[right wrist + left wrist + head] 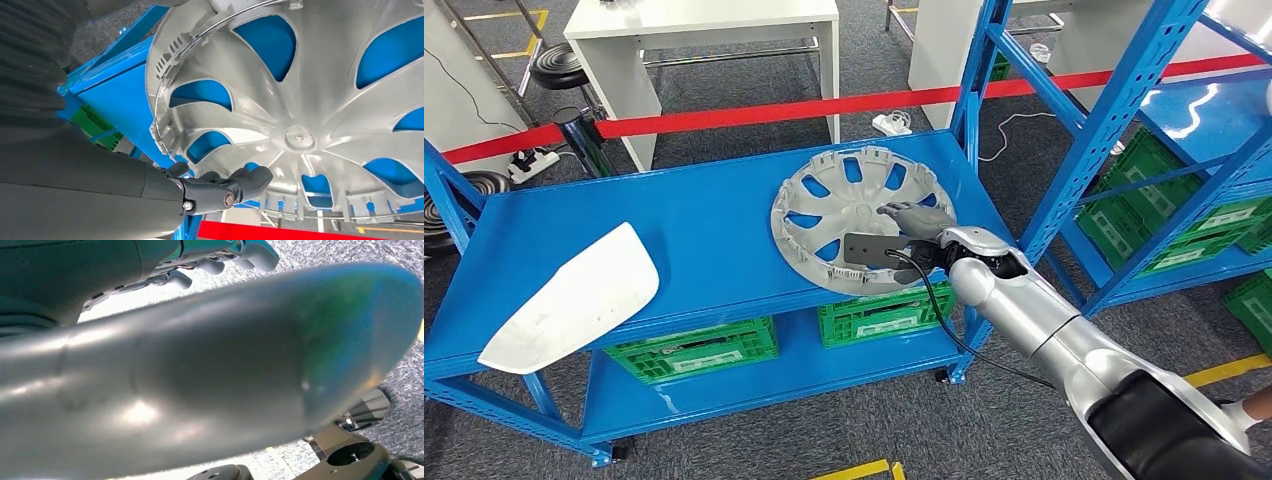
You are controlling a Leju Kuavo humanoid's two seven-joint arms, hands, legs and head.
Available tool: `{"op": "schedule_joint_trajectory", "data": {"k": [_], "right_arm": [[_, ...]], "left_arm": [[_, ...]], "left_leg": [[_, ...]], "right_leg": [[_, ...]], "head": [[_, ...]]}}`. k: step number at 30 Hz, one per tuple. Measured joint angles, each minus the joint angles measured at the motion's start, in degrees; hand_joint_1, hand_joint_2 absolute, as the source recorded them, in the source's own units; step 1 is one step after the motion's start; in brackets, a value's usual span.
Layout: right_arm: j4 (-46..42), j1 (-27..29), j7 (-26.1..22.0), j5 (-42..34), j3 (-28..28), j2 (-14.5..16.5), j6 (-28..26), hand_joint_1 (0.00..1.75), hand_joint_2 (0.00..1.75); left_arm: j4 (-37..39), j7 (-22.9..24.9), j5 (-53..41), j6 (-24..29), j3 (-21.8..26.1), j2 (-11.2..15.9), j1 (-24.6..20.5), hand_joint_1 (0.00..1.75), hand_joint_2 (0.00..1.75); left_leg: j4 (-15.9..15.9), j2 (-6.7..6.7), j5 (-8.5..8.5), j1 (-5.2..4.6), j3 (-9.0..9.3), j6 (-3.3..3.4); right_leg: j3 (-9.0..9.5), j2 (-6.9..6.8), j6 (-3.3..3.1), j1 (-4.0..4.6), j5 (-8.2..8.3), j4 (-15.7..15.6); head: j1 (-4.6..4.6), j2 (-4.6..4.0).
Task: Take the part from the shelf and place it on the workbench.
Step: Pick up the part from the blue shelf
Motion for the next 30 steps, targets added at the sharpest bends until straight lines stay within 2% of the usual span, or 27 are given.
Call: {"op": "schedule_joint_trajectory", "data": {"k": [9, 10, 13, 14, 30], "right_arm": [[3.94, 1.9, -0.46, -1.37, 0.23, 0.81, 0.42, 0.0, 1.75], [4.83, 2.45, -0.52, -1.36, 0.34, 1.07, 0.22, 0.1, 1.75], [7.34, 3.51, -0.56, -1.37, 0.66, 1.87, -0.27, 1.4, 1.75], [8.11, 3.66, -0.56, -1.39, 0.73, 2.1, -0.38, 1.75, 1.75], [13.19, 4.38, -0.66, -1.16, 0.64, 3.62, -1.7, 1.75, 1.75]], "left_arm": [[-0.24, 0.06, -0.81, -0.01, 0.0, 0.01, -0.43, 0.0, 0.0], [-0.3, 0.11, -0.94, -0.02, 0.0, 0.01, -0.52, 0.0, 0.0], [-0.39, 0.21, -1.1, -0.09, 0.0, 0.07, -0.65, 0.0, 0.0], [-0.39, 0.22, -1.12, -0.12, 0.0, 0.09, -0.66, 0.0, 0.0], [-0.48, 0.22, -1.19, -0.31, 0.0, 0.13, -0.97, 0.0, 0.0]], "left_leg": [[0.0, -0.01, 0.0, 0.0, 0.0, 0.0], [0.0, -0.01, 0.0, 0.0, 0.0, 0.0], [0.0, 0.0, -0.01, 0.0, 0.01, 0.0], [0.0, 0.0, -0.01, 0.01, 0.02, 0.0], [0.0, 0.01, -0.34, 0.02, 1.06, -0.03]], "right_leg": [[0.0, -0.02, 0.0, 0.0, -0.02, 0.0], [0.0, -0.02, -0.01, 0.0, -0.03, 0.0], [0.0, -0.01, -0.01, 0.0, -0.05, 0.0], [0.01, -0.02, 0.0, 0.01, -0.06, 0.0], [0.97, -0.09, -0.01, 0.01, -0.48, -0.01]], "head": [[0.0, -0.01], [0.0, -0.01], [0.0, 0.0], [0.01, 0.0], [0.0, 0.0]]}}
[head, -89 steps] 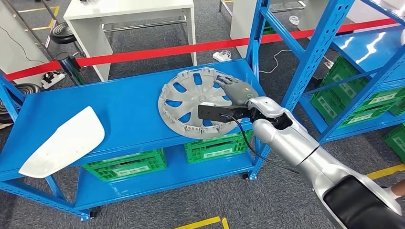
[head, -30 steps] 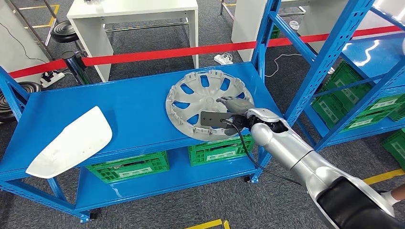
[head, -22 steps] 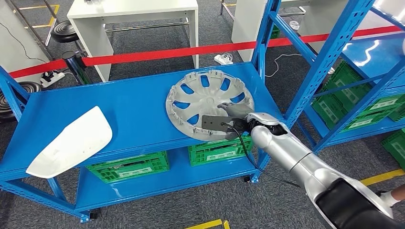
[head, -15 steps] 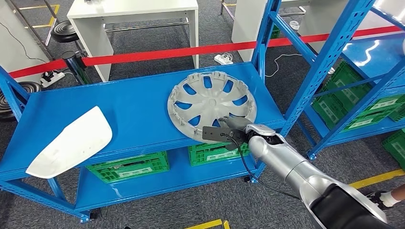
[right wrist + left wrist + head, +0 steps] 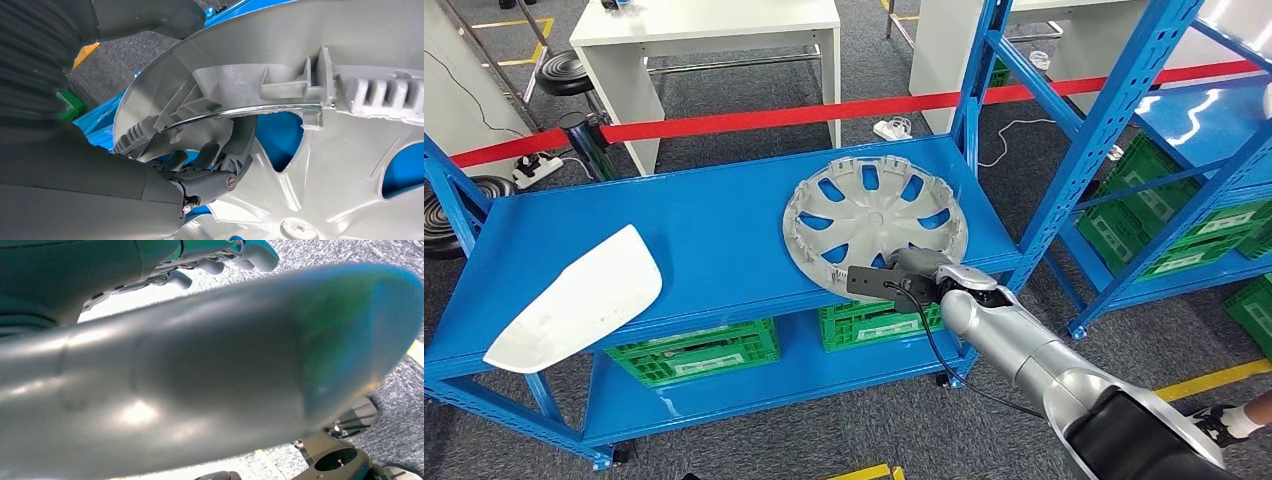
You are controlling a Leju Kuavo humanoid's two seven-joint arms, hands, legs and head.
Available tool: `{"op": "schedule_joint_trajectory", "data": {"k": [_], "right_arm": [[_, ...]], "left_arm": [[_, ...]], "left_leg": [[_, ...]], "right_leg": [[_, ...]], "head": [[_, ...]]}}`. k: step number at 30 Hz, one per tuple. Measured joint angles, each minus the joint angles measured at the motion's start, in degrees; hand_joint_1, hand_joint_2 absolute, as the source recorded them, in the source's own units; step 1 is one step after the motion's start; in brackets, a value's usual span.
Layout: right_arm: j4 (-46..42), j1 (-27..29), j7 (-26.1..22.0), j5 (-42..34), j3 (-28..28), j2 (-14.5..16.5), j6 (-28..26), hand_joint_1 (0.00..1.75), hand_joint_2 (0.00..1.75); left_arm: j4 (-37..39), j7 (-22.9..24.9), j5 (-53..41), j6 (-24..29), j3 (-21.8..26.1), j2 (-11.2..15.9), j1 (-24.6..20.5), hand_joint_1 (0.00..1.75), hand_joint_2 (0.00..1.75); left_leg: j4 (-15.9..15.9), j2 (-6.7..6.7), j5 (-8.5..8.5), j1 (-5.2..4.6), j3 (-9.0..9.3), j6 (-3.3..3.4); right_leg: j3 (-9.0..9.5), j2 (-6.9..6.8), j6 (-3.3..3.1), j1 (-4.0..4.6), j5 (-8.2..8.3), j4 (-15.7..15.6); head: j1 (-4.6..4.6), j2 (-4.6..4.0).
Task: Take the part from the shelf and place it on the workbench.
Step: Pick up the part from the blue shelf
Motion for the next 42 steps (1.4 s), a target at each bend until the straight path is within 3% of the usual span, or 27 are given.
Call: {"op": "schedule_joint_trajectory", "data": {"k": [15, 21, 28, 34, 42], "right_arm": [[0.1, 0.23, 0.04, -0.03, -0.62, 0.07, -0.08, 1.75, 1.75], [-1.39, 1.44, -0.14, -0.73, -2.35, 0.13, -2.92, 1.75, 1.75], [-17.64, 6.85, 1.84, -3.62, -7.54, -2.03, -6.77, 1.75, 1.75], [-35.92, 9.97, 0.08, -4.63, -13.37, -4.91, -10.27, 1.75, 1.75], [-47.26, 11.88, -1.89, -4.25, -15.67, -7.1, -11.09, 1.75, 1.75]], "left_arm": [[-0.08, 0.0, -0.05, 0.0, 0.0, 0.0, -0.06, 0.0, 0.0], [-0.07, -0.1, 0.21, 0.35, 0.0, -0.01, 0.01, 0.0, 0.0], [0.02, -1.14, 0.45, 1.32, 0.0, 0.0, 0.79, 0.0, 0.0], [0.03, -1.57, -0.02, 1.57, -0.01, 0.0, 0.89, 0.0, 0.0], [-0.01, -1.34, -0.22, 1.63, -0.11, -0.02, 0.6, 0.0, 0.0]], "left_leg": [[0.0, 0.0, -0.01, 0.0, 0.1, 0.0], [0.0, -0.05, -0.01, 0.0, 0.09, 0.01], [0.01, -0.05, 0.04, -0.02, -0.24, 0.0], [0.0, -0.08, 0.03, -0.02, -0.5, -0.02], [-0.01, 0.01, -0.03, -0.02, -0.54, -0.09]], "right_leg": [[0.11, -0.01, 0.0, 0.0, -0.01, 0.0], [0.15, -0.06, 0.0, 0.0, -0.01, 0.0], [-0.14, -0.05, 0.05, -0.02, 0.07, 0.02], [-0.43, -0.03, 0.04, -0.01, 0.06, 0.04], [-0.52, 0.04, 0.01, -0.01, 0.03, 0.04]], "head": [[0.0, 0.0], [0.0, 0.0], [0.01, 0.0], [0.01, 0.0], [0.0, 0.0]]}}
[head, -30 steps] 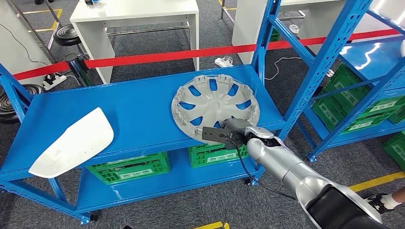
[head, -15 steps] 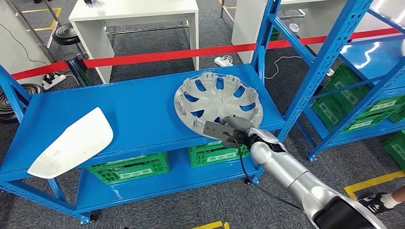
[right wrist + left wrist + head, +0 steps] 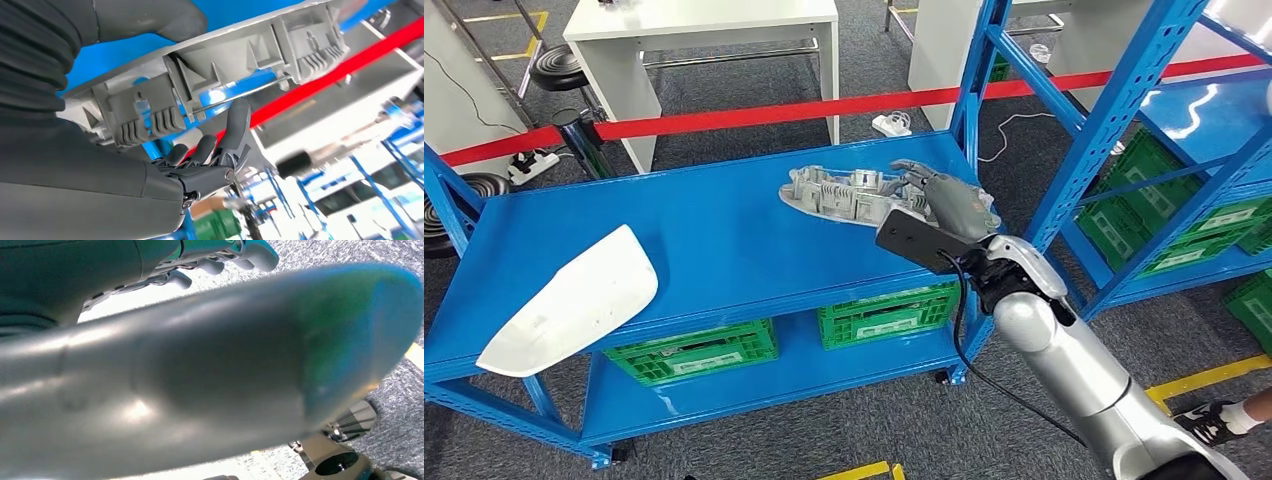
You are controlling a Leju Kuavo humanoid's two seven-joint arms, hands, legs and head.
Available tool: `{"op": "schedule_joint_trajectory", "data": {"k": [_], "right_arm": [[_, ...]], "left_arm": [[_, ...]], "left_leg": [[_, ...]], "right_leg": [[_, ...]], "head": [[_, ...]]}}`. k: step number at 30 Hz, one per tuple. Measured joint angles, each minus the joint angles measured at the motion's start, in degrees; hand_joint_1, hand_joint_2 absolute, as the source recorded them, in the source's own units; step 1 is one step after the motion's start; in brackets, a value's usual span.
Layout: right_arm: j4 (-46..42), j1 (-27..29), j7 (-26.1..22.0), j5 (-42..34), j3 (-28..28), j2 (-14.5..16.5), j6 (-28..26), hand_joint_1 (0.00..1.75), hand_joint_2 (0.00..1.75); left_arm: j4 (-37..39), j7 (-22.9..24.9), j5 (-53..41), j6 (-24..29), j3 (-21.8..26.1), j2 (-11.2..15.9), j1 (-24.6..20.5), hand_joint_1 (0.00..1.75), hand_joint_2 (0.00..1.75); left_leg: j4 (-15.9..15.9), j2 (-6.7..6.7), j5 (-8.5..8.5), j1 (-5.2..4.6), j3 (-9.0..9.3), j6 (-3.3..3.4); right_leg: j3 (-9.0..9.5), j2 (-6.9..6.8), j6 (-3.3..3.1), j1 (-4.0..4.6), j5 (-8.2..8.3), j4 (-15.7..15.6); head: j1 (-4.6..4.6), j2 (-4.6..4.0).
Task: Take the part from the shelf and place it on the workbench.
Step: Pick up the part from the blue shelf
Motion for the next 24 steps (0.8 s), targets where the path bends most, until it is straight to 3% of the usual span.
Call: {"op": "schedule_joint_trajectory", "data": {"k": [24], "right_arm": [[-7.59, 1.15, -0.69, 1.85, -0.01, -1.06, -3.37, 1.75, 1.75]], "left_arm": [[0.02, -0.24, -0.58, 0.44, -0.01, -0.19, -0.1, 0.0, 0.0]], "left_leg": [[0.0, 0.0, 0.0, 0.0, 0.01, -0.01]], "right_leg": [[-0.01, 0.0, -0.01, 0.0, -0.01, 0.01]], "head": [[0.0, 0.0]]}}
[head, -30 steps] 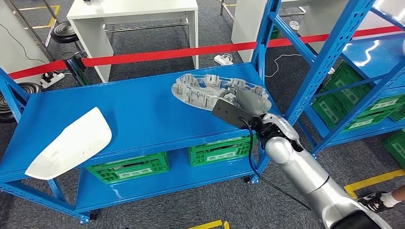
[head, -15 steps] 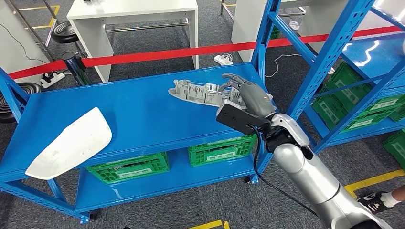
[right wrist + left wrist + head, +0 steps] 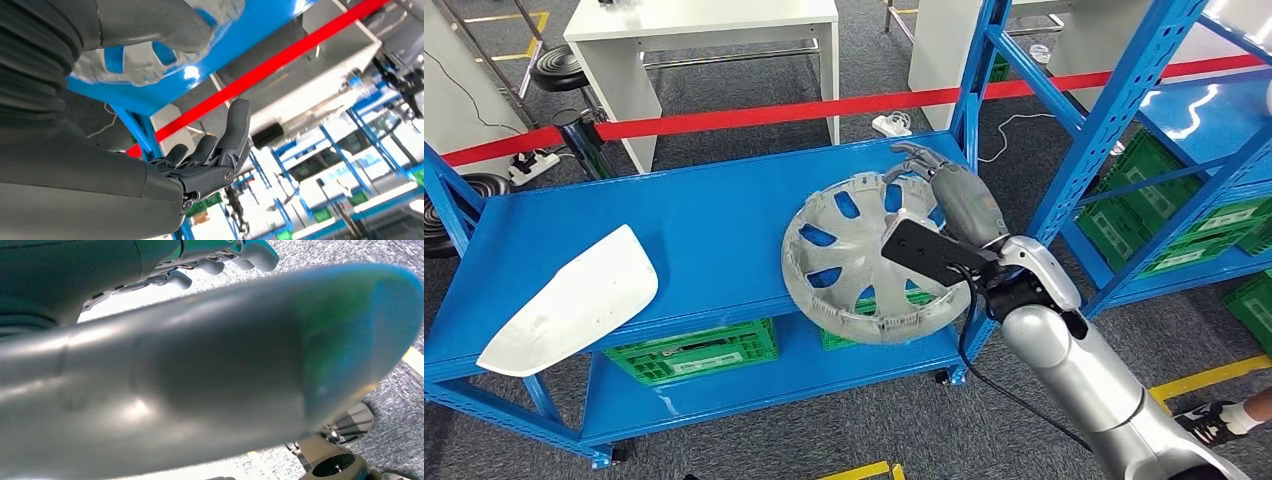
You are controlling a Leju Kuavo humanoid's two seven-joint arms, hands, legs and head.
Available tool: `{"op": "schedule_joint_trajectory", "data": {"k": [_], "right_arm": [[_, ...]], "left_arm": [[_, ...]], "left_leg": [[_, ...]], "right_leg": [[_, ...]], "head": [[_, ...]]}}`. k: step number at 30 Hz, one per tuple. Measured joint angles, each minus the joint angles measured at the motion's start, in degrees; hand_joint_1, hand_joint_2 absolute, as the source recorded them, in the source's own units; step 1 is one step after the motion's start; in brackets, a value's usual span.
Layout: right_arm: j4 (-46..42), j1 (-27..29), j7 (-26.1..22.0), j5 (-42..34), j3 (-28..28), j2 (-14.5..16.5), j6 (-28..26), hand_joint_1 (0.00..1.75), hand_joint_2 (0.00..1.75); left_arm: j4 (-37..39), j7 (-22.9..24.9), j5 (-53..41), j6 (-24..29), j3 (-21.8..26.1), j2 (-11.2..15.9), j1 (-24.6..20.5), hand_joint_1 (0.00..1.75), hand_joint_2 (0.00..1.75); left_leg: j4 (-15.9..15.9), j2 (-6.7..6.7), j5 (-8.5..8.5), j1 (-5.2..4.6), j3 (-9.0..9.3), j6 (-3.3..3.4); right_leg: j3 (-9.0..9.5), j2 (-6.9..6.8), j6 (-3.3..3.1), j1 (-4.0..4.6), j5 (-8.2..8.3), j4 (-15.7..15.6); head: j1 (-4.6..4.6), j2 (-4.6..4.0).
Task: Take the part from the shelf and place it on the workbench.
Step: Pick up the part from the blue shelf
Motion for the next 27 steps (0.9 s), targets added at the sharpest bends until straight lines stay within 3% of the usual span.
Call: {"op": "schedule_joint_trajectory", "data": {"k": [5, 10, 14, 20, 27], "right_arm": [[-1.11, -0.05, 0.28, 1.05, 0.0, -0.29, -1.16, 1.75, 1.75], [-0.35, -0.05, 3.61, -1.03, 0.0, -0.73, 1.5, 1.73, 1.75], [4.83, -0.21, 5.6, -2.68, 0.02, -0.81, 4.2, 0.0, 1.75], [17.29, -1.04, 6.47, -1.71, 0.33, -0.61, 4.53, 0.0, 1.75], [21.73, -1.01, 6.57, -1.27, 0.35, -0.06, 4.47, 0.0, 1.75]], "left_arm": [[0.0, -0.24, -0.06, 0.02, 0.0, -0.06, -0.03, 0.0, 0.0], [0.0, -0.25, -0.19, 0.02, 0.01, -0.09, -0.07, 0.0, 0.0], [0.0, 0.11, -0.16, 0.02, 0.0, -0.09, -0.09, 0.0, 0.0], [0.0, 0.27, -0.2, -0.1, 0.01, -0.08, -0.07, 0.0, 0.0], [0.0, 0.4, -0.21, -0.44, 0.01, -0.08, -0.04, 0.0, 0.0]], "left_leg": [[0.0, 0.0, 0.0, 0.0, 0.01, 0.0], [0.0, 0.0, 0.0, 0.0, 0.0, 0.0], [0.0, -0.02, 0.0, 0.0, 0.0, 0.0], [0.0, -0.1, 0.0, 0.0, -0.01, 0.01], [-0.01, -0.1, 0.0, 0.0, -0.02, 0.0]], "right_leg": [[0.01, 0.0, 0.0, 0.0, 0.0, 0.0], [0.02, -0.01, 0.0, 0.0, 0.0, 0.0], [0.04, -0.02, 0.0, 0.0, 0.0, 0.0], [0.07, -0.09, 0.01, 0.0, 0.01, 0.0], [0.04, -0.08, 0.0, 0.0, 0.0, 0.01]], "head": [[0.01, 0.0], [0.0, 0.0], [0.0, 0.0], [0.0, 0.0], [0.0, 0.0]]}}
